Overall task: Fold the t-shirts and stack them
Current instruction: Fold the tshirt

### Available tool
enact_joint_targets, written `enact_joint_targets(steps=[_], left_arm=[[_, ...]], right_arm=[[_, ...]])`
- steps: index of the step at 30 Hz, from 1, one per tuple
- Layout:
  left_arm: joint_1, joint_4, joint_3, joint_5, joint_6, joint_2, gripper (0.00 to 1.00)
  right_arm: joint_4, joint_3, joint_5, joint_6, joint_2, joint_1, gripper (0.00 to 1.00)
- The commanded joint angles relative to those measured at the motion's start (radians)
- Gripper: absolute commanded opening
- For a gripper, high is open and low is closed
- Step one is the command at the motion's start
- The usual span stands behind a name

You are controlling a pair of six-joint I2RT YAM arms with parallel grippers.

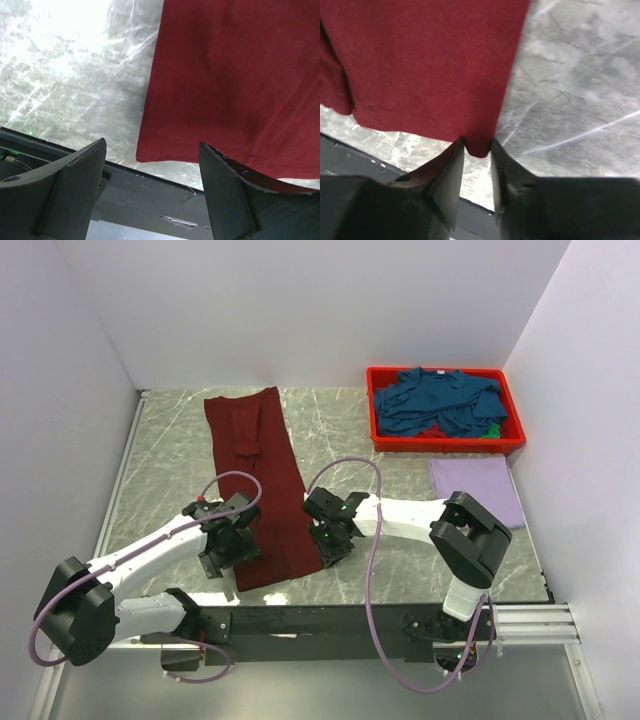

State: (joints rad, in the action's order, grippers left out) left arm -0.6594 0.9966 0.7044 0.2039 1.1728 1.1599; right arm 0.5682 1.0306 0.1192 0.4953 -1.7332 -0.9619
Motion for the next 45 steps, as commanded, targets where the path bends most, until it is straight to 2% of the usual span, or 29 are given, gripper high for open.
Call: enact_joint_targets(steps=[1,5,7,9,15,21,27,30,33,35,36,37,42,45], left_arm=[[-0.009,0.011,-0.017,-0.029,0.018,0.012,0.8],[-0.016,0.002,-0.019,-0.041,0.008,0.046,0.77],[-0.019,-0.01,-0.022,-0.052,0.005,0.066,0.73],[-0.022,-0.024,-0.025,-0.064,-0.001,0.078,0.68],[-0.045,-0.026,-0.025,-0.09,0.007,0.112,0.52],[-0.046,-0.056,-0.072,-0.09,0.022,0.133,0.45],[-0.046,-0.116,-0.121,-0.119,0.018,0.185,0.44],[-0.051,-0.128,-0.128,-0.129,0.011,0.201,0.38],[-0.054,-0.144,-0.135,-0.141,0.01,0.205,0.3],[-0.055,-0.147,-0.14,-0.143,0.008,0.207,0.2],[-0.055,-0.147,-0.14,-0.143,0.01,0.208,0.13],[-0.055,-0.144,-0.138,-0.141,0.008,0.208,0.01],[-0.078,-0.087,-0.109,-0.167,-0.002,0.176,0.01],[-0.173,-0.017,-0.092,-0.195,0.028,0.126,0.01]], right_arm=[[0.032,-0.01,-0.075,0.017,-0.046,-0.011,0.32],[0.027,-0.009,-0.081,0.011,-0.049,-0.011,0.15],[0.021,-0.007,-0.081,0.005,-0.048,-0.012,0.03],[0.015,-0.007,-0.079,0.003,-0.043,-0.011,0.0],[0.004,-0.01,-0.072,-0.009,-0.046,-0.012,0.0],[-0.01,-0.009,-0.059,-0.018,-0.049,-0.011,0.0],[-0.013,-0.006,-0.058,-0.024,-0.055,-0.011,0.0],[-0.013,-0.001,-0.061,-0.024,-0.058,-0.011,0.0],[-0.011,0.006,-0.064,-0.024,-0.063,-0.011,0.0],[-0.008,0.009,-0.064,-0.024,-0.063,-0.011,0.0],[-0.008,0.009,-0.062,-0.026,-0.063,-0.011,0.0],[-0.007,0.009,-0.062,-0.027,-0.062,-0.012,0.0],[0.073,0.016,-0.046,-0.053,-0.028,-0.011,0.0],[0.155,-0.006,0.002,-0.084,0.036,-0.011,0.0]])
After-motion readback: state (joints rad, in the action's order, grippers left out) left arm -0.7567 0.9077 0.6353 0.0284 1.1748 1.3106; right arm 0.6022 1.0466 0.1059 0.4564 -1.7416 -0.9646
